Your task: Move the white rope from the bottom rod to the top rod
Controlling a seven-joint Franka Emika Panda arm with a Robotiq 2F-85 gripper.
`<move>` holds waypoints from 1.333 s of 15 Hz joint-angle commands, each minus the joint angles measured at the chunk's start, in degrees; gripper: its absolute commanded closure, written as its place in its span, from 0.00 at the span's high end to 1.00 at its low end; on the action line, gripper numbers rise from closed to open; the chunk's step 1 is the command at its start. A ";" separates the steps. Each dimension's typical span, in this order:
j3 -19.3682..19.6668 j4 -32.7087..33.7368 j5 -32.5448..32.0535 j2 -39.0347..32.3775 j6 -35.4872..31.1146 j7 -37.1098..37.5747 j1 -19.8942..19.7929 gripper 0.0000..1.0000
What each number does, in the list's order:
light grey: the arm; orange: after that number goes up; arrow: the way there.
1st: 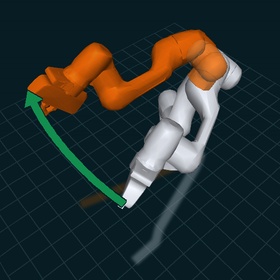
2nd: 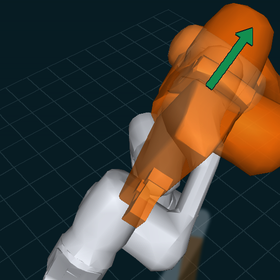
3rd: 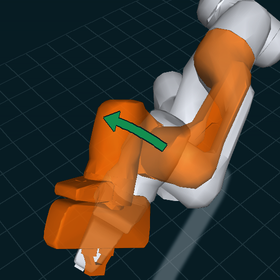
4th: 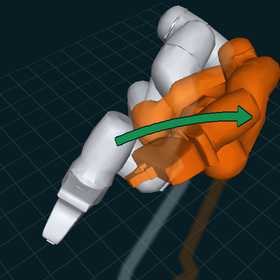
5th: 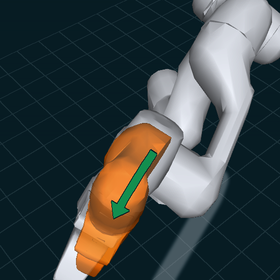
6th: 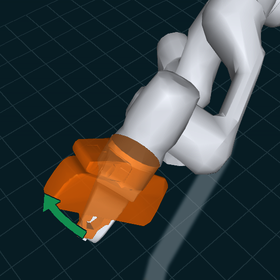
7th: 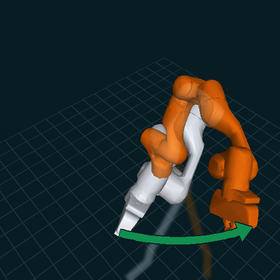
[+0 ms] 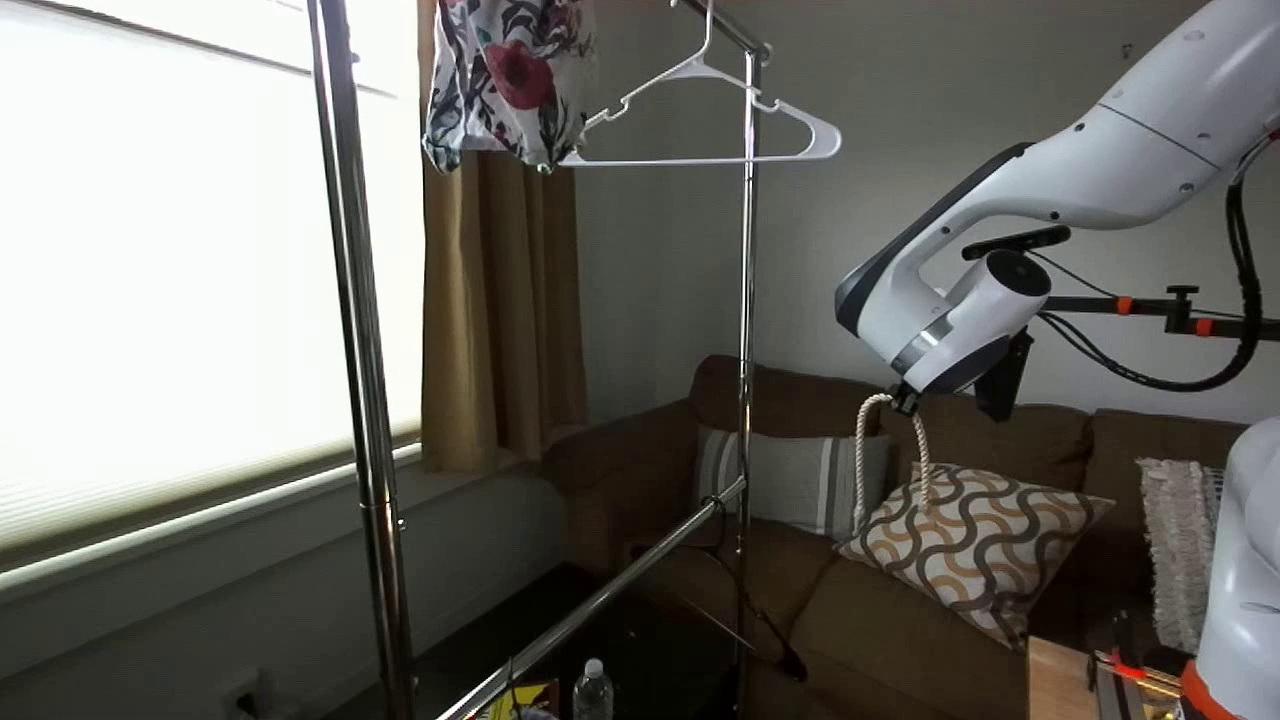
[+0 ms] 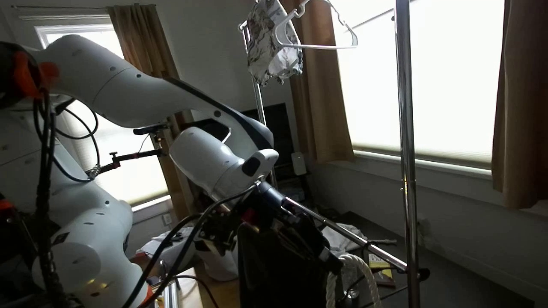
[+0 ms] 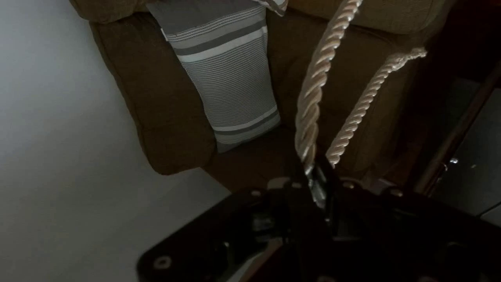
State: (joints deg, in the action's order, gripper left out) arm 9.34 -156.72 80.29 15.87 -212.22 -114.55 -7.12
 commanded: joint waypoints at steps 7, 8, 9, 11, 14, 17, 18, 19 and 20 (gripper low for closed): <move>8.90 -1.77 -9.78 24.01 21.65 -15.10 -9.65 0.03; 9.17 -0.43 -10.60 24.40 26.56 -17.87 -12.36 0.03; 8.78 1.16 -12.10 24.02 31.08 -18.87 -14.93 0.03; 9.12 3.48 -24.40 24.96 34.91 -9.19 -17.05 0.03; 9.22 9.95 -37.75 26.58 37.30 2.32 -19.18 0.03; 9.46 11.18 -40.01 26.27 35.35 5.05 -18.10 0.11; 12.71 11.80 -51.35 27.28 34.94 14.44 -15.50 0.11; 13.00 12.64 -52.32 27.32 35.28 15.27 -15.41 0.11; 13.20 12.87 -52.49 27.39 35.47 15.34 -15.38 0.11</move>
State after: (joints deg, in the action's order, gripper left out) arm 19.65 -142.90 36.59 42.33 -175.58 -106.09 -25.21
